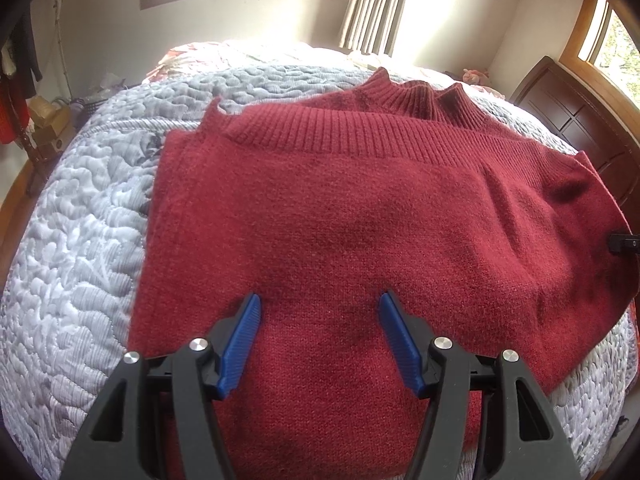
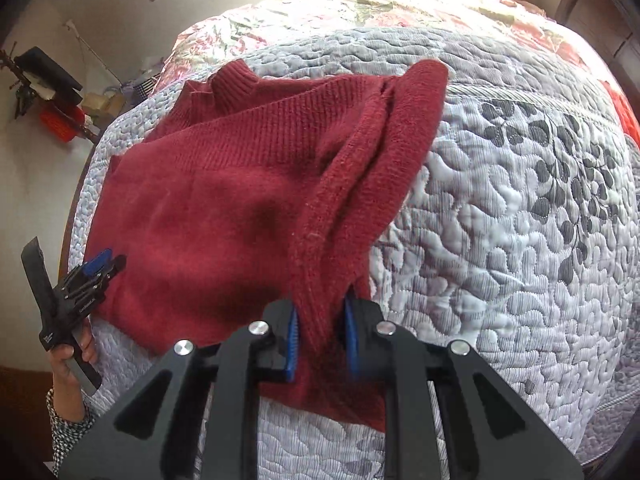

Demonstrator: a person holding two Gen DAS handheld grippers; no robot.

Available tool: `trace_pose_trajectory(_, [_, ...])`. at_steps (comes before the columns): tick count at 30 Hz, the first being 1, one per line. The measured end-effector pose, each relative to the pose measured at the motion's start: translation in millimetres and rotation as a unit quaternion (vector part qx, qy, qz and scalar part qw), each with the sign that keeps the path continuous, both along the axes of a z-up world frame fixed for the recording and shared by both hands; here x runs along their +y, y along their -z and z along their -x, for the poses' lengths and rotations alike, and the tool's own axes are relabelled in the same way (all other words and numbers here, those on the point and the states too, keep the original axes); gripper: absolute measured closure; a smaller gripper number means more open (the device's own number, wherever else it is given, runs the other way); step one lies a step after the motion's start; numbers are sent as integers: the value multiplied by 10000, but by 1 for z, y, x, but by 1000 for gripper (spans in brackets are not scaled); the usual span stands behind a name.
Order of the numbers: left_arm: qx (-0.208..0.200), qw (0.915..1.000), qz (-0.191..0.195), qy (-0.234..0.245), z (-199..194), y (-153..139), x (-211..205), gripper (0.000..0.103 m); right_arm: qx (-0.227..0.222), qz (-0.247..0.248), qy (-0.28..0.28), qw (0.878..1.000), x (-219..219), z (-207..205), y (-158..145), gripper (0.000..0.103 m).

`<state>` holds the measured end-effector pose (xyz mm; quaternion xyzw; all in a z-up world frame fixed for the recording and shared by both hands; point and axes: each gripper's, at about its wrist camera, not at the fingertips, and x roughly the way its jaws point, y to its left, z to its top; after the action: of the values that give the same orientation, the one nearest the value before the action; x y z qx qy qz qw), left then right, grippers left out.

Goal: Fold small clothes

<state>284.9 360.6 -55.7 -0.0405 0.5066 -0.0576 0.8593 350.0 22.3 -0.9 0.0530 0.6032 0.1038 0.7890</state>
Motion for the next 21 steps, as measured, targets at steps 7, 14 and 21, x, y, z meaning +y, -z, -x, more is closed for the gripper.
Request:
trace_pose_trajectory(7, [-19, 10000, 4, 83, 2, -1, 1, 40, -149, 41, -561, 9983, 62, -7, -11, 86])
trace_pose_trajectory(14, [-25, 9999, 36, 155, 2, -2, 2, 40, -135, 125, -1112, 9936, 133, -16, -7, 86])
trace_pose_trajectory(21, [53, 9981, 609, 16, 1, -7, 18, 40, 93, 339, -1324, 9906, 163, -20, 30, 84])
